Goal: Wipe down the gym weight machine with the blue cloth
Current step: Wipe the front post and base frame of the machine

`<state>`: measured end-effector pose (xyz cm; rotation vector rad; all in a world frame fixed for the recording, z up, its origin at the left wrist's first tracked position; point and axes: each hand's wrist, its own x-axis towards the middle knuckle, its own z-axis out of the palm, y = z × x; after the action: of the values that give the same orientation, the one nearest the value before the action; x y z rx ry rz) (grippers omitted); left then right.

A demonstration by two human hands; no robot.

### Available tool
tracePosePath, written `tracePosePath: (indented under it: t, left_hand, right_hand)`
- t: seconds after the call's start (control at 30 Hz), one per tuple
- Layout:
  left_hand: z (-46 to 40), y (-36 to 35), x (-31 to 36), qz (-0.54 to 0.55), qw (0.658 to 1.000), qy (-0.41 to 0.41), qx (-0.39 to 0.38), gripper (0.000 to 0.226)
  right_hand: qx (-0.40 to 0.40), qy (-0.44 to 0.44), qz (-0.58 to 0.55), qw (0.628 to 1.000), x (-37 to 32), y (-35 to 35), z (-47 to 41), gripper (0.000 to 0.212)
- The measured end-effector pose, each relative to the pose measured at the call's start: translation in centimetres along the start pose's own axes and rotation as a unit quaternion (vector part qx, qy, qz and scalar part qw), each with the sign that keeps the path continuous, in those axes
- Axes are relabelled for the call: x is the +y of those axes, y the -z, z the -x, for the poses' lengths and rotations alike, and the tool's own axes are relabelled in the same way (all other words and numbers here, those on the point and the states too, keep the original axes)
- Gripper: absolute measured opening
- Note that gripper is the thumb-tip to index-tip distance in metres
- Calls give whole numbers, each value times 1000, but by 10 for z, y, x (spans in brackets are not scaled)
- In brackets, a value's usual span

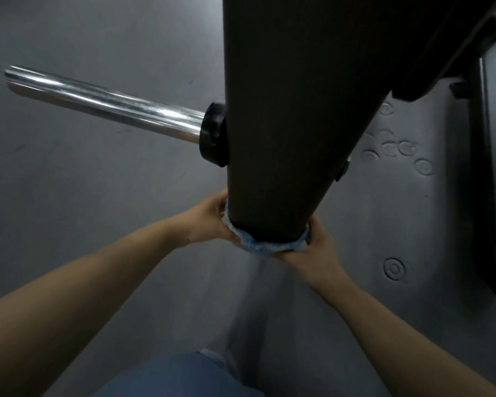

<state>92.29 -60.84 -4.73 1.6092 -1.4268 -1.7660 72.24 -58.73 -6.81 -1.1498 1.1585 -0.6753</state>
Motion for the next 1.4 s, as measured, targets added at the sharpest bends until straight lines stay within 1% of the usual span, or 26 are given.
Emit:
tracePosePath:
  t: [0.07, 0.1, 0.17, 0.27, 0.37, 0.47, 0.5, 0.53, 0.57, 0.63, 0.7, 0.77, 0.8, 0.87, 0.93, 0.97, 1.07, 1.13, 1.17, 1.23, 1.3, 1.4]
  left_hand:
    - [-4, 0, 4, -22, 999, -16, -18, 70]
    - [-5, 0, 6, -31, 999, -16, -29, 66]
    - [-7, 3, 6, -42, 998, -8, -47, 58]
    - [-10, 2, 0, -72, 996, 6, -52, 57]
    - [-18, -2, -14, -129, 990, 29, -45, 57]
    - [-30, -7, -33, -171, 984, 42, -30, 71]
    - [-34, -9, -41, -173, 984, 42, -24, 70]
    - [-39, -11, -48, -169, 985, 38, -20, 64]
    - [-44, -13, -57, -155, 987, 37, -13, 56]
    - [-52, -18, -71, -105, 994, 41, 9, 51]
    - [-56, -26, -80, -14, 997, 63, 42, 50]
    - [-58, -32, -87, 89, 989, 104, 59, 53]
    - [-58, -35, -90, 114, 985, 116, 59, 56]
    - [-58, -38, -95, 139, 981, 122, 54, 62]
    - [-57, -39, -97, 162, 977, 129, 47, 62]
    - [-55, -40, -95, 176, 974, 135, 36, 60]
    - [-42, -39, -81, 239, 960, 143, -12, 49]
    - [-28, -38, -65, 296, 943, 150, -11, 35]
    - [-18, -35, -54, 319, 934, 163, -4, 31]
    - [3, -29, -31, 360, 917, 173, -15, 32]
    - [27, -23, -3, 392, 903, 172, -25, 34]
    - [57, -26, 37, 406, 898, 169, 9, 39]
  right_hand:
    - [-17, -23, -47, 998, -5, 4, -6, 46]
    - [-25, -35, -50, 998, -6, 5, -8, 44]
    - [-33, -36, 5, 999, -1, 4, -12, 48]
    - [-11, -51, 86, 995, 12, 0, -13, 49]
    - [1, -68, 126, 990, 24, -4, -16, 44]
    - [13, -84, 203, 975, 37, -7, -24, 39]
    - [19, -89, 217, 972, 41, -9, -28, 36]
    - [27, -96, 215, 972, 45, -11, -30, 30]
    - [41, -102, 194, 975, 49, -13, -31, 28]
    - [74, -109, 165, 977, 59, -17, -32, 28]
    - [92, -101, 201, 970, 67, -21, -32, 33]
    - [106, -107, 192, 970, 73, -23, -30, 38]
    - [113, -111, 178, 971, 76, -23, -29, 36]
    - [135, -138, 127, 973, 77, -24, -28, 27]
    - [146, -184, 43, 971, 74, -23, -26, 16]
    - [147, -198, 12, 969, 71, -23, -25, 16]
    - [136, -208, -11, 969, 60, -22, -23, 11]
    - [133, -228, -29, 964, 46, -23, -18, 9]
    - [129, -238, -37, 962, 38, -22, -13, 12]
    - [117, -251, -67, 958, 20, -20, 1, 21]
    - [101, -247, -122, 956, -3, -16, 15, 22]
    - [96, -254, -191, 943, -46, -10, 33, 26]
